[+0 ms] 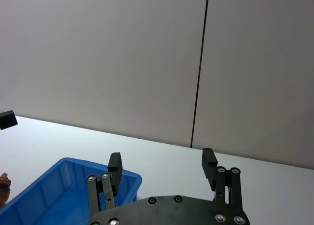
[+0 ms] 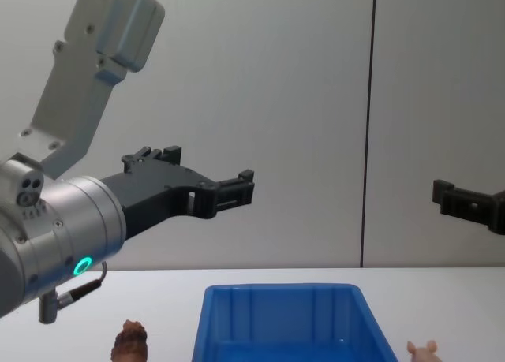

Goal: Pick up the two dolls from the table and place them into the box.

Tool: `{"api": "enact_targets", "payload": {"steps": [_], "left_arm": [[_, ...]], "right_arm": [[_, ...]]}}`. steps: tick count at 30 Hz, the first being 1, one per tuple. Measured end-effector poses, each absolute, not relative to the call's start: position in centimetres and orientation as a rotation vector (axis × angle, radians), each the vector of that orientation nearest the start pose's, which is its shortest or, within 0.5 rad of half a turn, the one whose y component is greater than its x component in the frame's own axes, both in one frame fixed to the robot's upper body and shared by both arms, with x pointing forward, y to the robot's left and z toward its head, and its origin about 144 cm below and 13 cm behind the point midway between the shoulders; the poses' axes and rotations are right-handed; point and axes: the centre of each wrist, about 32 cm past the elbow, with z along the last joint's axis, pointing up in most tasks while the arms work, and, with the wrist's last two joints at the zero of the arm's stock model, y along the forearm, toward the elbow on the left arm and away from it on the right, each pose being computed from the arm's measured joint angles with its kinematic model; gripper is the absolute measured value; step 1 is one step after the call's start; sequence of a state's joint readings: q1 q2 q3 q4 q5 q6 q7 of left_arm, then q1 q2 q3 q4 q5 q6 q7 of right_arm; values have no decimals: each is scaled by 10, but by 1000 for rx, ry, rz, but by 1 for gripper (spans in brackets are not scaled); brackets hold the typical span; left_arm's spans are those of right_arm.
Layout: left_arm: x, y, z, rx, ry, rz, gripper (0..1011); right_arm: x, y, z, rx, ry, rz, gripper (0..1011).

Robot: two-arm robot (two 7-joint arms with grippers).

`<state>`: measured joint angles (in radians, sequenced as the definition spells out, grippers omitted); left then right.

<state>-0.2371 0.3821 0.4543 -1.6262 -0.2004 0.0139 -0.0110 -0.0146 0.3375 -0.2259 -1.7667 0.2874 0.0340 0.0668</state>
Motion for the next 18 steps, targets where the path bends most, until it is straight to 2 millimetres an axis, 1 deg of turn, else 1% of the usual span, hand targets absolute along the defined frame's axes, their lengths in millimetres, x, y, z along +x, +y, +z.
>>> {"api": "enact_targets", "payload": {"steps": [18], "left_arm": [[492,198,1204,61,-267,1124,1001]], "right_arm": [[443,-237,1189,26,-75,-1229,1001]]}}
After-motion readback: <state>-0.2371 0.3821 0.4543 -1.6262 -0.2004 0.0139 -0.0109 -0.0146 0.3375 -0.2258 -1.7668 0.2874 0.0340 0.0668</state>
